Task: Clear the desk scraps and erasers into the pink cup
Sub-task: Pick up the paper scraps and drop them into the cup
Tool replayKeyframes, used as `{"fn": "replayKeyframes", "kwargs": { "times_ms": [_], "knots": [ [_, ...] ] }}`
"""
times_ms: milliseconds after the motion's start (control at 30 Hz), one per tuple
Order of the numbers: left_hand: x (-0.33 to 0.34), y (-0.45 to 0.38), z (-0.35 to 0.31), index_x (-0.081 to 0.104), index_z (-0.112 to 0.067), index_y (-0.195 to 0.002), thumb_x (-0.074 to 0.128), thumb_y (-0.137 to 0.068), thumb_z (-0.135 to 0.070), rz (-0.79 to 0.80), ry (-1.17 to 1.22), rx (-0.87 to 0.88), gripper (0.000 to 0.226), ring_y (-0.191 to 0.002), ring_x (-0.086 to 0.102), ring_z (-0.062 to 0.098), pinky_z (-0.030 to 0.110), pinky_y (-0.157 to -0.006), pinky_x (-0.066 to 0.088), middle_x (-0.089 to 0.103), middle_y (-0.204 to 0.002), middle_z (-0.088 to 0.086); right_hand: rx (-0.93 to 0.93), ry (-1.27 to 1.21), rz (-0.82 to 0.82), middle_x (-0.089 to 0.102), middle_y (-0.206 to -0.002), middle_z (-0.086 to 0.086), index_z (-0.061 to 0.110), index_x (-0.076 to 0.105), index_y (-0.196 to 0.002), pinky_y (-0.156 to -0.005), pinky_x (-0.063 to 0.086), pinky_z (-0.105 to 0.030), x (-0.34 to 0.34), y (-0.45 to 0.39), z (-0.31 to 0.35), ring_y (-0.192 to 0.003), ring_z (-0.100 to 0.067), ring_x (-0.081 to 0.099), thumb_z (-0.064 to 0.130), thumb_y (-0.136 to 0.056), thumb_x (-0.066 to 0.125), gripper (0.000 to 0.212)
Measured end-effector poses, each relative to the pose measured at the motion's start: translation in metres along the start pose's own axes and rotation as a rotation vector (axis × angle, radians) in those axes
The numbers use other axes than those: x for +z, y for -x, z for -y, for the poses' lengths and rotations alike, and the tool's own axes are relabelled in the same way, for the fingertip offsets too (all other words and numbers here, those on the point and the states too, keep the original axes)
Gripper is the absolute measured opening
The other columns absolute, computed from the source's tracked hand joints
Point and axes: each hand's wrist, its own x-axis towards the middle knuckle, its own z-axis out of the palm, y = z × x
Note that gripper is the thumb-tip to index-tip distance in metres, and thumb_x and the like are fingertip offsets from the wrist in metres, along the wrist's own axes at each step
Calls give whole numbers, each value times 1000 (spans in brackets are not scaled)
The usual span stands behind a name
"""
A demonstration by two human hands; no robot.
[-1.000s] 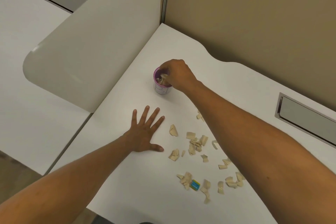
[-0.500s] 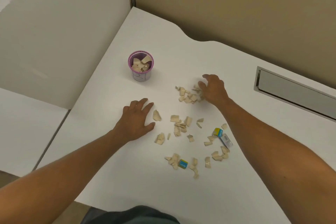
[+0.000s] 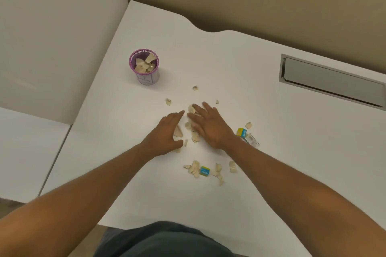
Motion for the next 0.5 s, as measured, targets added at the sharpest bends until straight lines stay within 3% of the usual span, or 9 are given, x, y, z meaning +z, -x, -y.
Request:
{"fn": "replayKeyframes", "kwargs": {
  "times_ms": [133, 233, 333, 500],
  "knots": [
    [3, 31, 14, 26, -25, -165, 82, -83, -43, -73, -153, 48, 101, -142, 38, 26, 45, -113, 46, 30, -165, -3, 33, -112, -68, 14, -169, 3, 37, 30, -156, -124, 15, -56, 18, 41, 6, -157, -30, 4, 46, -107, 38, 51],
    [12, 50, 21, 22, -31, -165, 85, -72, -62, -60, -270, -44, 117, -142, 32, 27, 45, -107, 51, 20, -168, -4, 263, -205, -241, 23, -165, 2, 37, 25, -157, -120, 27, -48, 16, 62, 0, -150, -31, 20, 62, -83, 68, 89],
    [24, 53, 14, 17, -34, -166, 89, -72, -56, -11, -232, -93, 121, -142, 32, 28, 43, -104, 53, 14, -168, -4, 446, -308, -162, 24, -155, 2, 31, 21, -157, -109, 40, -42, 15, 69, -1, -134, -30, 27, 64, -56, 86, 125],
    [38, 22, -17, 14, -37, -166, 90, -78, -38, -52, -226, -62, 116, -136, 40, 33, 42, -97, 53, 12, -171, -1, 405, -399, -128, 24, -150, -2, 33, 21, -158, -100, 44, -39, 18, 47, 22, -129, -30, 32, 42, -58, 95, 125]
  ]
}}
